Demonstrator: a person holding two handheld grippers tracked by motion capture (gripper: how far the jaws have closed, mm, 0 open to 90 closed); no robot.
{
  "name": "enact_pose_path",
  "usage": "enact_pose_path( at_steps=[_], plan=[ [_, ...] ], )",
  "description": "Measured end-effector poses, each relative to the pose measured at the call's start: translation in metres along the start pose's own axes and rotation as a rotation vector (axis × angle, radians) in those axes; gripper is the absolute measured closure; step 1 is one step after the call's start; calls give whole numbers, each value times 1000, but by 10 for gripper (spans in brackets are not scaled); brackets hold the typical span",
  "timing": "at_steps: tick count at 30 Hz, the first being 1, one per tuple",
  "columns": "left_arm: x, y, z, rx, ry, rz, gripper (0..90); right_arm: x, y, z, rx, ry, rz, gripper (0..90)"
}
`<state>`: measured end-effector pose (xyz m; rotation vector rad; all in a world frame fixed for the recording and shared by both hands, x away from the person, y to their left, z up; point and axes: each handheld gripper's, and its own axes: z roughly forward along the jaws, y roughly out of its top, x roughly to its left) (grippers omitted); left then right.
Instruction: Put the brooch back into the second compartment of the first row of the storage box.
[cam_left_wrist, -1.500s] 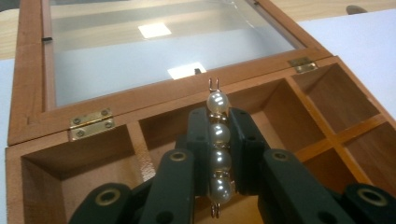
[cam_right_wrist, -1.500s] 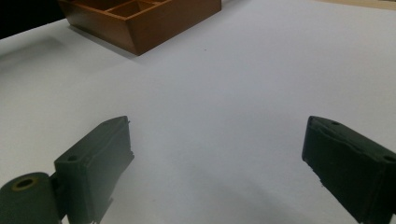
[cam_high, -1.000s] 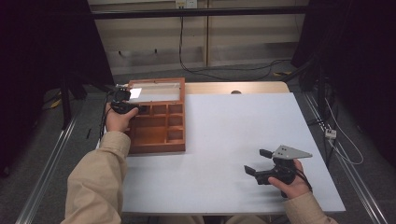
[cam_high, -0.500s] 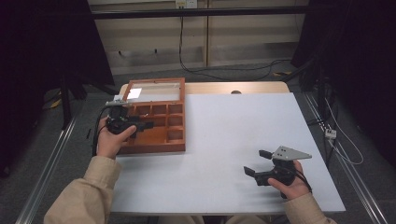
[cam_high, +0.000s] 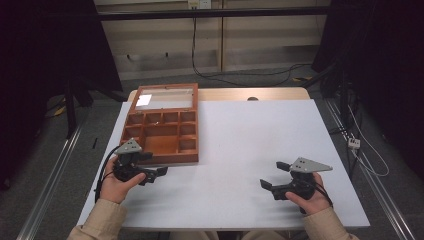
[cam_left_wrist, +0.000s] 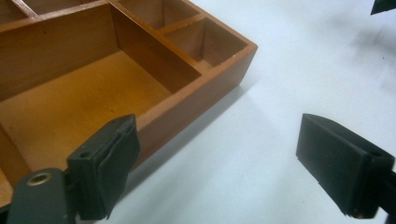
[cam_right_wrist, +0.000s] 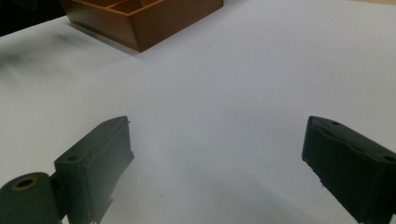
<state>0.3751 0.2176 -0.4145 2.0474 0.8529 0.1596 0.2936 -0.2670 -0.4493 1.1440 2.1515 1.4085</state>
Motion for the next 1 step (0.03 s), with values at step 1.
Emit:
enact_pose_path(
  at_steps=[1],
  plan=[
    [0,-2,1,-1,3,-4,119,0,0,0,1,-1,0,79]
  ],
)
